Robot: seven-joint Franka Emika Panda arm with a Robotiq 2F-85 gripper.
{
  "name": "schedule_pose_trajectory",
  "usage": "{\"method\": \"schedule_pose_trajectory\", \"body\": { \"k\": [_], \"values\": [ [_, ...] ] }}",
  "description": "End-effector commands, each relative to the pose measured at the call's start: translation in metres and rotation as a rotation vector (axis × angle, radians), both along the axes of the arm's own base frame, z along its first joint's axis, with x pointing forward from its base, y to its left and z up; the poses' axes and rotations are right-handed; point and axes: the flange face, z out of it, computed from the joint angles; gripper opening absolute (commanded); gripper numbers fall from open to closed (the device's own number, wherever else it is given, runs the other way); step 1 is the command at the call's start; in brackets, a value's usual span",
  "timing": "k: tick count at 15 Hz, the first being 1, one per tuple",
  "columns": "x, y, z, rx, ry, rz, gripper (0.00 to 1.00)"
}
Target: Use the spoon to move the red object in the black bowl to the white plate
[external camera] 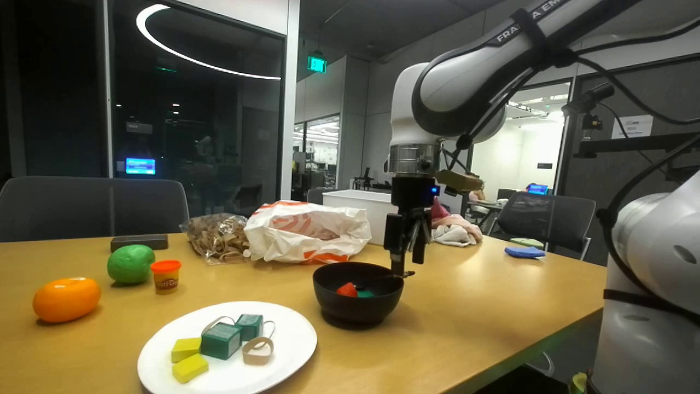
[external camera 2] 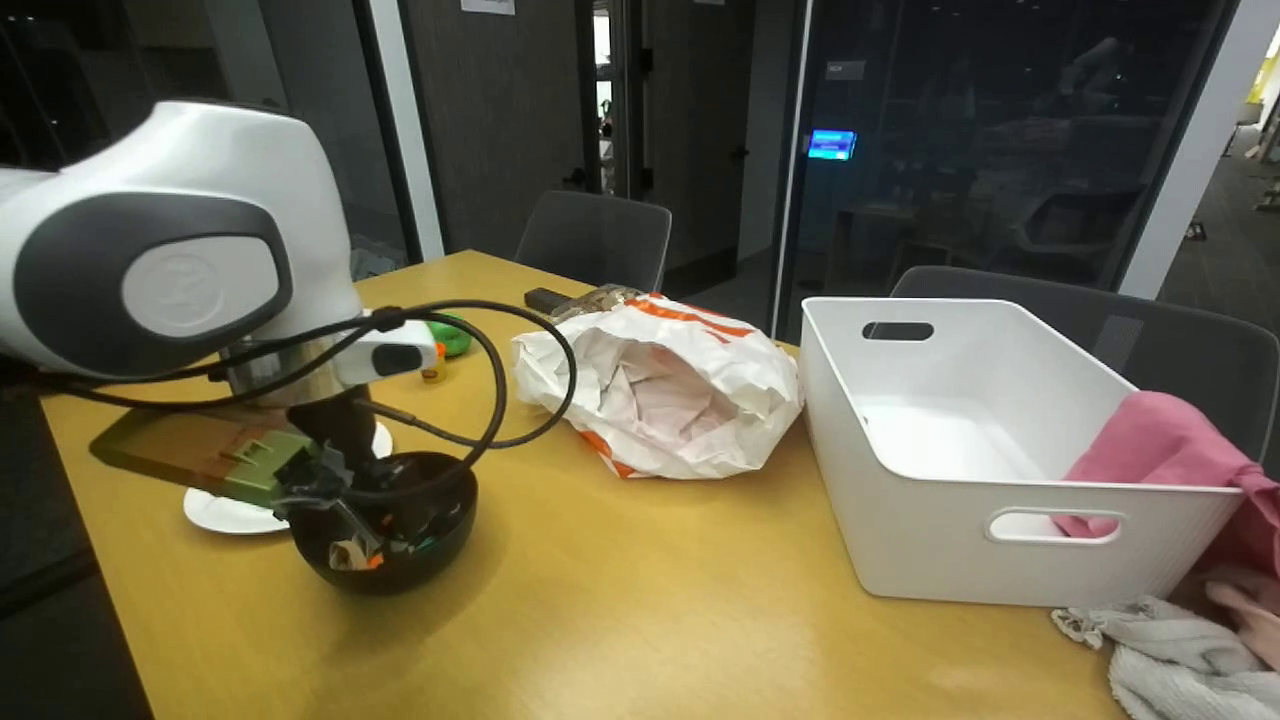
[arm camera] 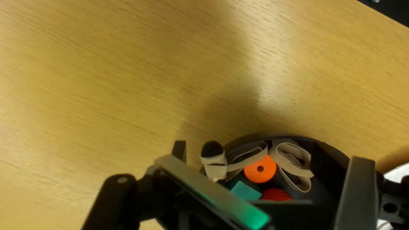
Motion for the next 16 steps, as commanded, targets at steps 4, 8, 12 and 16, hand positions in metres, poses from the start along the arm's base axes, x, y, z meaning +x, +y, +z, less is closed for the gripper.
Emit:
{"method": "schedule_pose_trajectory", "body": {
  "k": [4,8,12,16],
  "values": [
    [0.014,-0.018,-0.014,0.137,-0.033,-0.008,1.00],
    [0.016,-0.024,-0.021,0.163,-0.024,0.015,0.80],
    [0.016,-0.025,-0.020,0.172,-0.027,0.049,0.49],
    [0.016,-0.021,-0.013,0.165,-0.045,0.094,0.19]
  ]
}}
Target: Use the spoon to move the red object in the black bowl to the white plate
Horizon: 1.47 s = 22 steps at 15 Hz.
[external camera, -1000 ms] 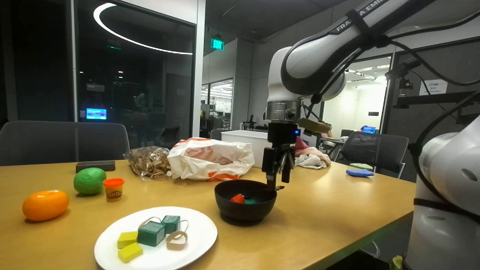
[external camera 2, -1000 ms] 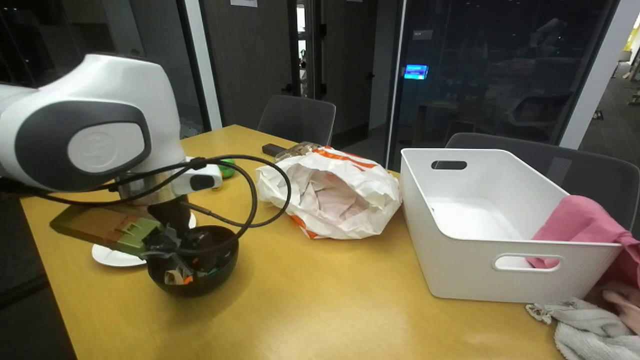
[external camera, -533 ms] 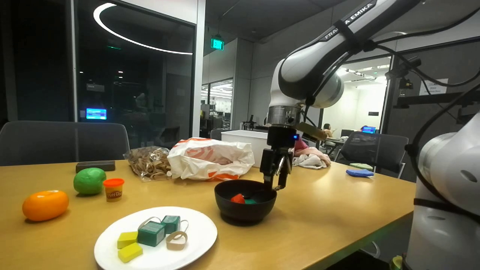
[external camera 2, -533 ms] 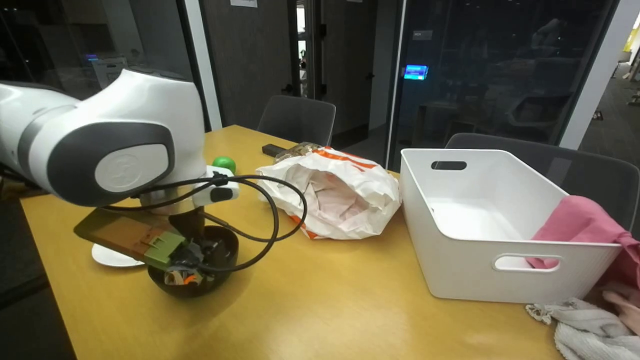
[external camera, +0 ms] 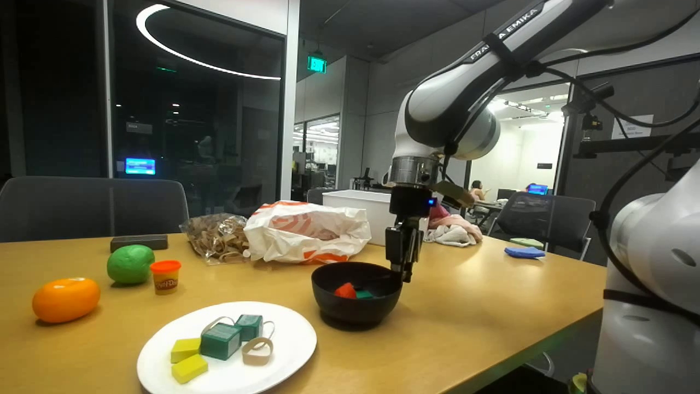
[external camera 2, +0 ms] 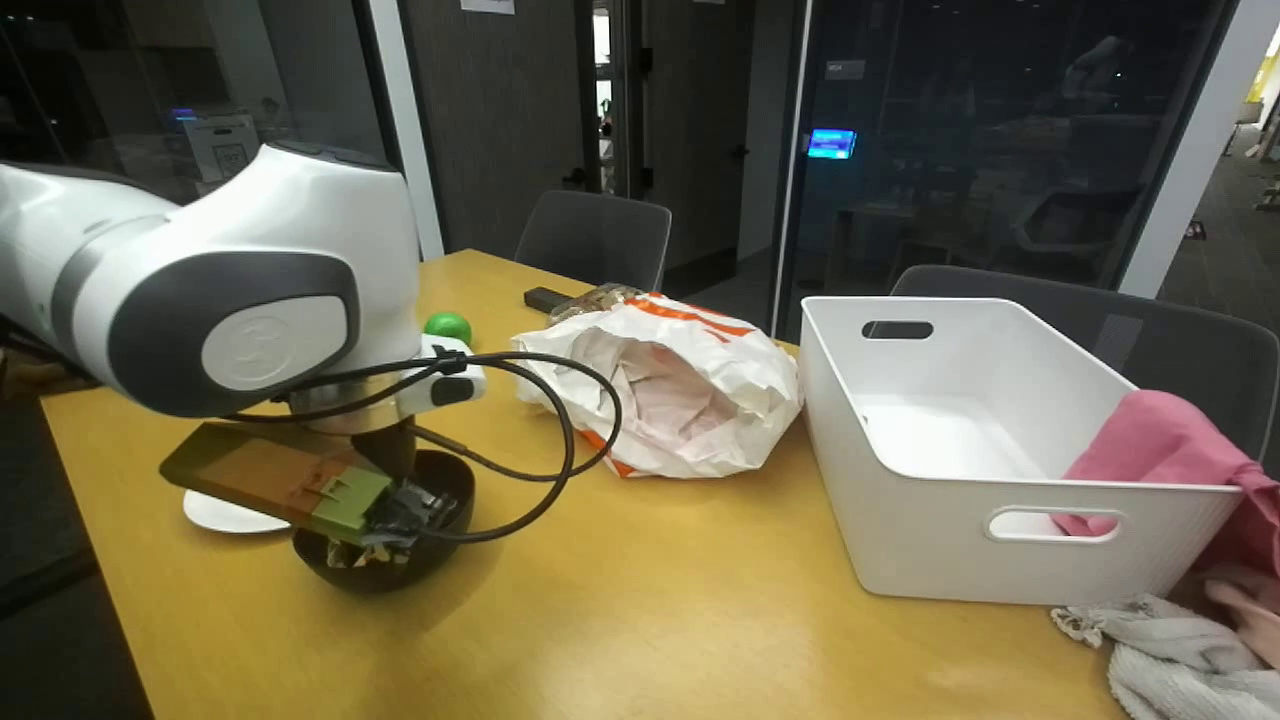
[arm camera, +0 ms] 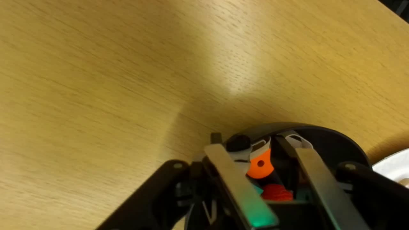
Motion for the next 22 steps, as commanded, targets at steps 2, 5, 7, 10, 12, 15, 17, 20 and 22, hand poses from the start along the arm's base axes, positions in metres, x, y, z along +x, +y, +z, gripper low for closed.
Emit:
{"method": "schedule_pose_trajectory", "body": {
  "k": [2,5,7,10,12,15,17,20,22],
  "values": [
    [0.003,0.006,0.013,0.010,-0.057,0.056,0.12],
    [0.005,0.008,0.018,0.011,-0.067,0.073,0.13],
    [0.006,0.006,0.017,0.011,-0.064,0.067,0.10],
    [0.005,0.005,0.016,0.002,-0.050,0.060,0.10],
    [0.004,0.006,0.018,-0.016,-0.049,0.068,0.11],
    [0.000,0.013,0.030,-0.159,-0.063,0.127,0.11],
    [-0.008,0.024,0.043,-0.282,-0.061,0.182,0.10],
    [-0.024,0.047,0.053,-0.448,-0.028,0.251,0.11],
    [-0.038,0.066,0.055,-0.552,0.015,0.305,0.11]
  ]
}}
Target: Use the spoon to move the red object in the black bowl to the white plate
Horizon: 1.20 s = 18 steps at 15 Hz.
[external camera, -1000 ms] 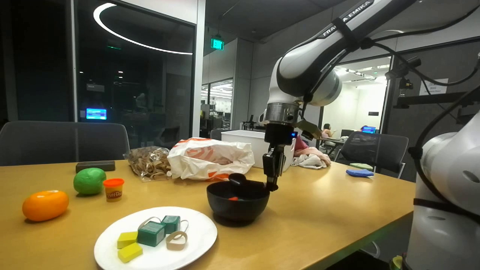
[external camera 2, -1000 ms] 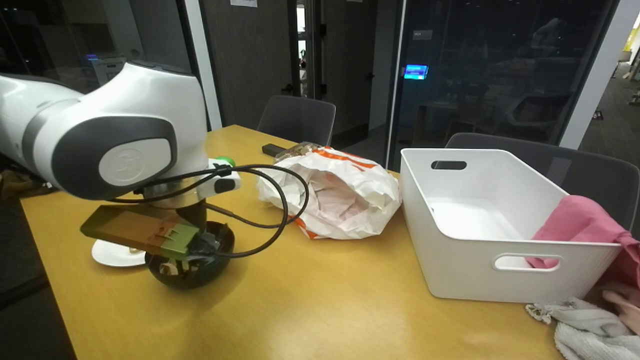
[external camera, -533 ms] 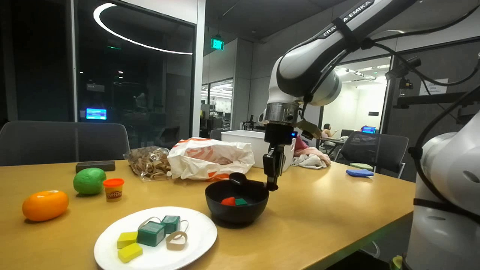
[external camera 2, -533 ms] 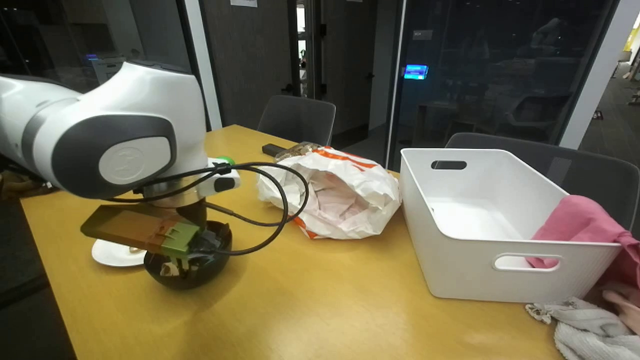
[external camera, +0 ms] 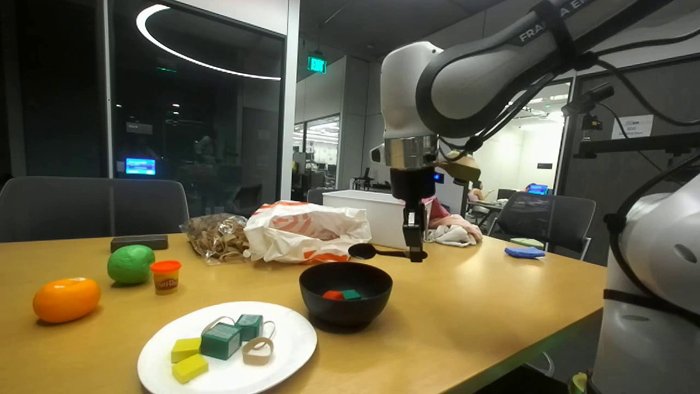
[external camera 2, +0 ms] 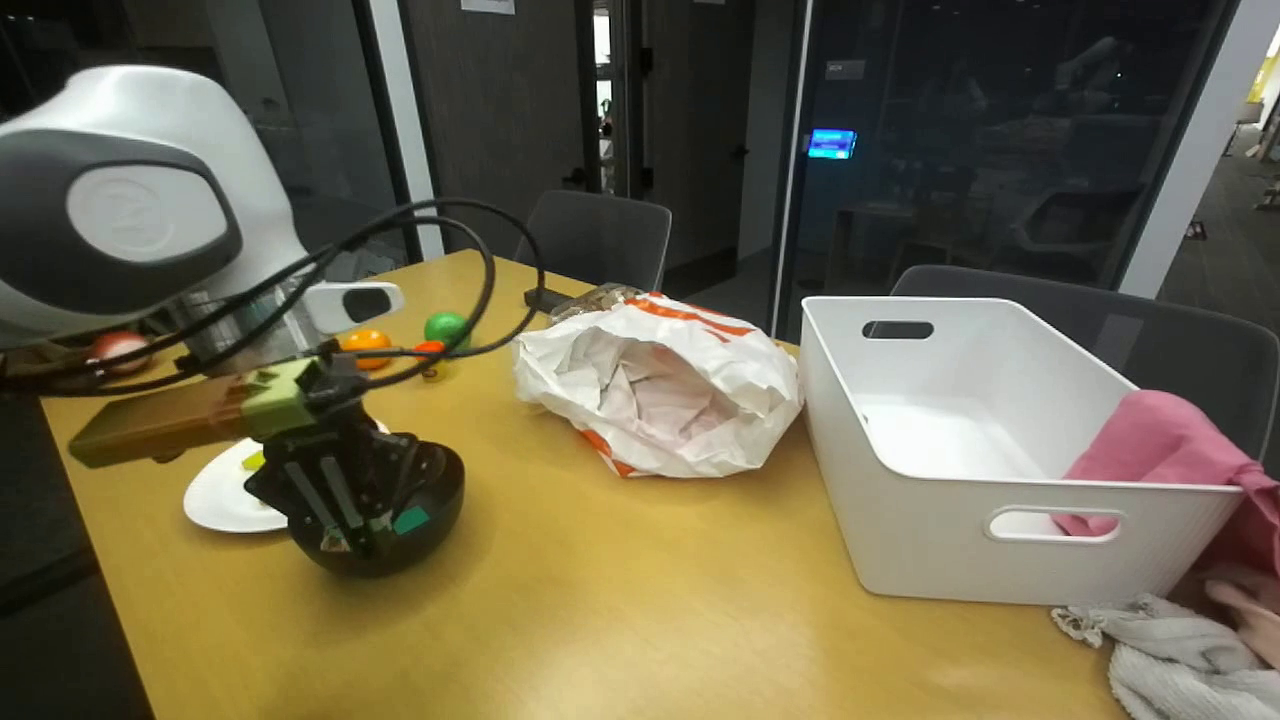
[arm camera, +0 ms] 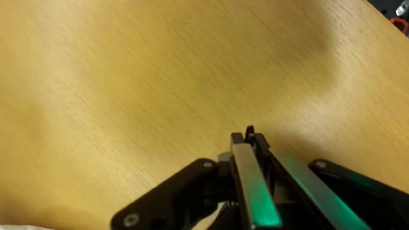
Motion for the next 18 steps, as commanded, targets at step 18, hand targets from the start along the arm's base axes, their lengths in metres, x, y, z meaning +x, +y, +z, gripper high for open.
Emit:
{"method": "schedule_pose_trajectory", "body": {
  "k": [18],
  "values": [
    [0.035,0.136,0.009,-0.612,0.312,0.021,0.10]
  ]
}}
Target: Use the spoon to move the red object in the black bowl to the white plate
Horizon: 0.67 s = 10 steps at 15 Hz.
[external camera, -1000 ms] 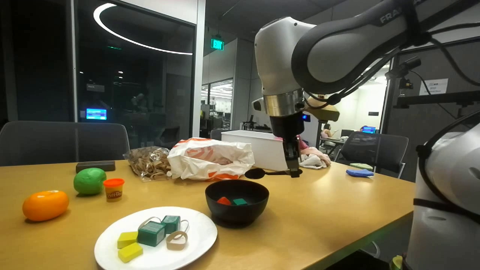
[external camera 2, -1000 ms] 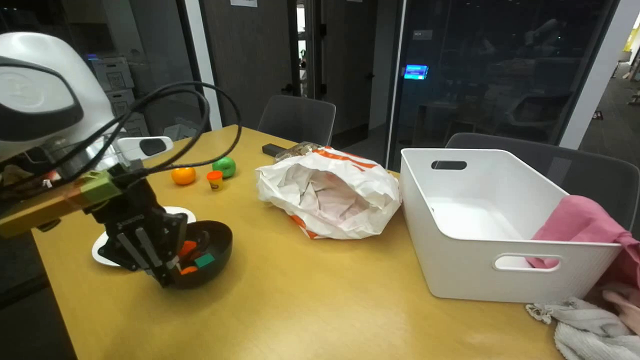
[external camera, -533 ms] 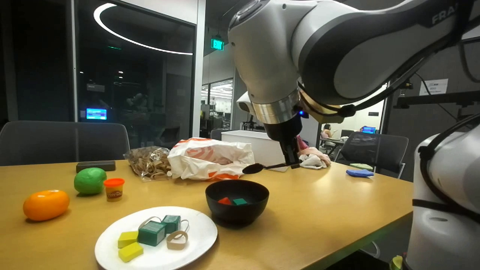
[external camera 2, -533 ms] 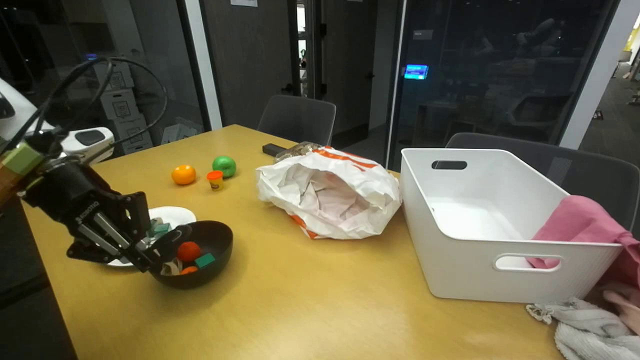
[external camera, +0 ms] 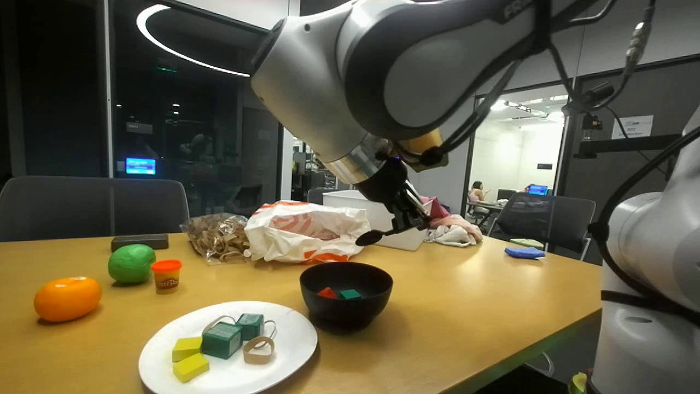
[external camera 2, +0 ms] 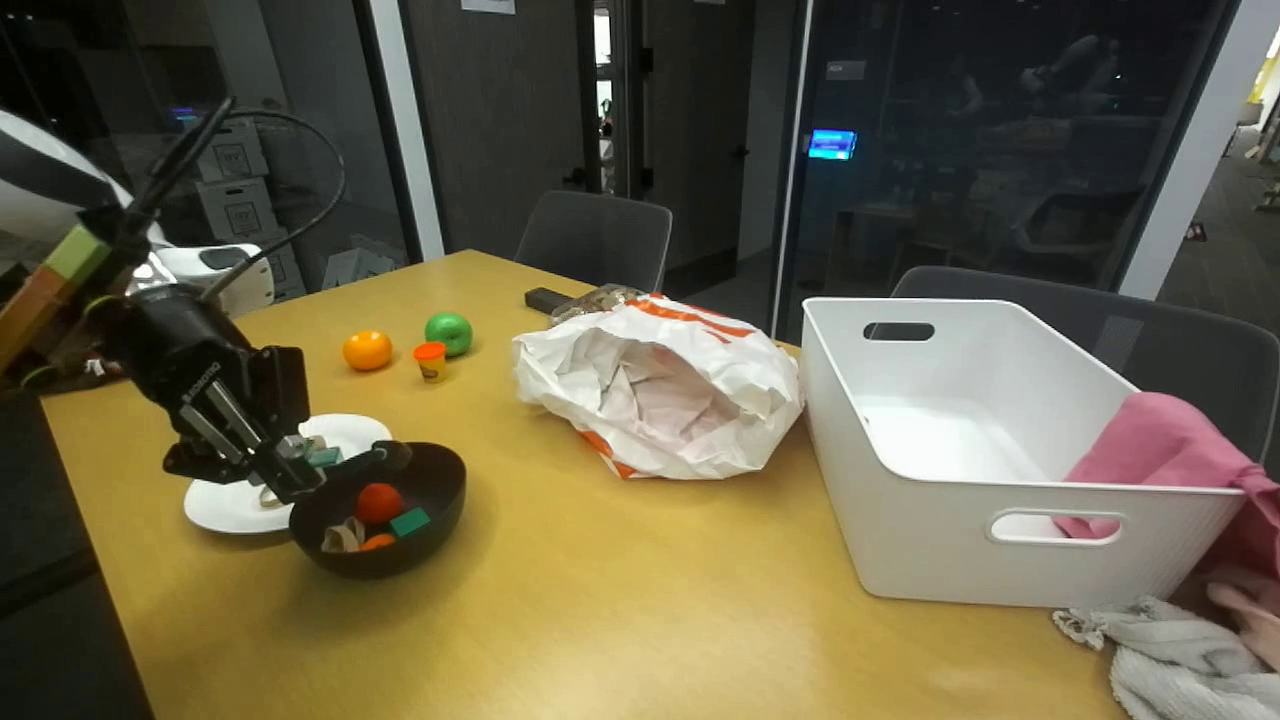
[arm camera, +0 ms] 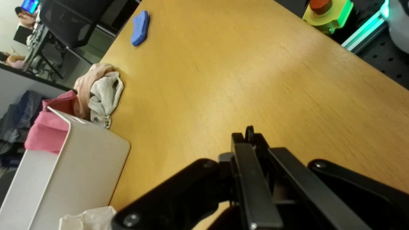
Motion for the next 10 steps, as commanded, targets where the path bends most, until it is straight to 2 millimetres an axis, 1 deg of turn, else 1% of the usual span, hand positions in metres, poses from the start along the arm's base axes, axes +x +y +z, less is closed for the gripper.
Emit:
{"method": "schedule_pose_trajectory", "body": {
  "k": [1,3,5,7,10],
  "values": [
    [0.036,0.014,0.007,0.118,0.144,-0.059,0.10],
    [0.047,0.023,0.011,0.226,0.191,-0.045,0.10],
    [0.054,0.028,0.014,0.307,0.228,-0.051,0.10],
    [0.060,0.025,0.013,0.350,0.245,-0.052,0.10],
    [0.063,0.014,0.009,0.388,0.255,-0.052,0.10]
  ]
}}
